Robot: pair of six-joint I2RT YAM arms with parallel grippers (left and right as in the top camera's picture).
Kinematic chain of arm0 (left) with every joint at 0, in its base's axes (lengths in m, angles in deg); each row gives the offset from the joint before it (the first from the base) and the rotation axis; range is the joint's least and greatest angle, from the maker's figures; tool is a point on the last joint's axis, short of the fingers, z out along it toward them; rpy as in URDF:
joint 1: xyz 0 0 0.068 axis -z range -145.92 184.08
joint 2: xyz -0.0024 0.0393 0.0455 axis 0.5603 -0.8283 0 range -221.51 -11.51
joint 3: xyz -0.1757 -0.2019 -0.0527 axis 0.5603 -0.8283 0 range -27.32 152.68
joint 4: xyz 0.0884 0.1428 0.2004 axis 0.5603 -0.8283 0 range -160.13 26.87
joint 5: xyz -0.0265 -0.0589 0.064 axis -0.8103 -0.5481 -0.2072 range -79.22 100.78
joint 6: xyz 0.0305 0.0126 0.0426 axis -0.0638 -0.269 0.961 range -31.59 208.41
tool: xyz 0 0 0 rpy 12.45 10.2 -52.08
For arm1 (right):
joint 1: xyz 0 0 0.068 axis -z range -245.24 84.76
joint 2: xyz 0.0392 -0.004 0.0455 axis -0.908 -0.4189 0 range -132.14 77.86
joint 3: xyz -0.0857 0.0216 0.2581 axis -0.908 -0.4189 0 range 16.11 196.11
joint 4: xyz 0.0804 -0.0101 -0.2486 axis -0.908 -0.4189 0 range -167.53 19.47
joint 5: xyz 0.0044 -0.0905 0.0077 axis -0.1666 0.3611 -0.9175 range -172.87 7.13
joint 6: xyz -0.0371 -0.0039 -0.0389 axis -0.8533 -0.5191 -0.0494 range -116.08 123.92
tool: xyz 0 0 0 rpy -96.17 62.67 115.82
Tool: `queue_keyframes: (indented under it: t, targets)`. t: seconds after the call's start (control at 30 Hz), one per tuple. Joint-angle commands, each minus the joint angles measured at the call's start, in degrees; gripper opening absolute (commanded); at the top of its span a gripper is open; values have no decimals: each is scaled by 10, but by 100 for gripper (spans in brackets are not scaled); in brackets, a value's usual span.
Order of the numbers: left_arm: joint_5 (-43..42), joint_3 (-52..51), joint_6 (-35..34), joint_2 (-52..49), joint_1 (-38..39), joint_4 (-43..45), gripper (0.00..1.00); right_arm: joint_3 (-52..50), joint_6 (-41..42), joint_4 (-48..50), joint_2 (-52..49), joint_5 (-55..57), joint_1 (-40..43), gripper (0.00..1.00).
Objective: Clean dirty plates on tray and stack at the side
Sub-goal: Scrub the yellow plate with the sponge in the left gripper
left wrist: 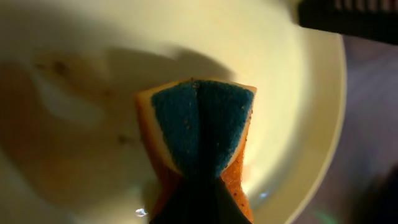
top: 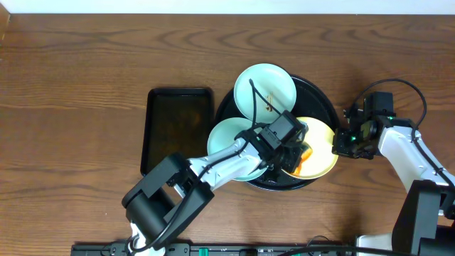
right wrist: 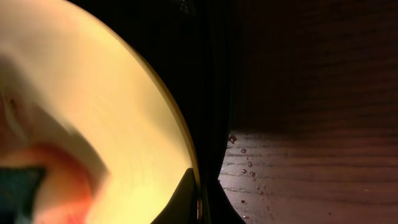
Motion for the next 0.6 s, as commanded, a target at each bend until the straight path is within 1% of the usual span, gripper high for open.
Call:
queue_keyframes:
  t: [0.0,0.07,0.13,0.23,0.33,0.47,0.57]
  targets:
    - [-31,-7,3,12,14,-6,7,2,-1,0,0,4,-5,1]
    - [-27,-7,4,11,22,-1,7,2,-1,0,0,4,-5,1]
    - [0,-7,4,10,28,14,7,2,0,0,0,4,-5,1]
    - [84,-7,4,10,31,46,7,2,0,0,0,4,-5,1]
    - [151,-7,8,10,27,76,7,2,0,0,0,4,-5,1]
    - [180,-7,12,10,4,107,7,2,0,0,0,4,-5,1]
    - [180,-7,12,13,-17,113,7,2,0,0,0,4,-5,1]
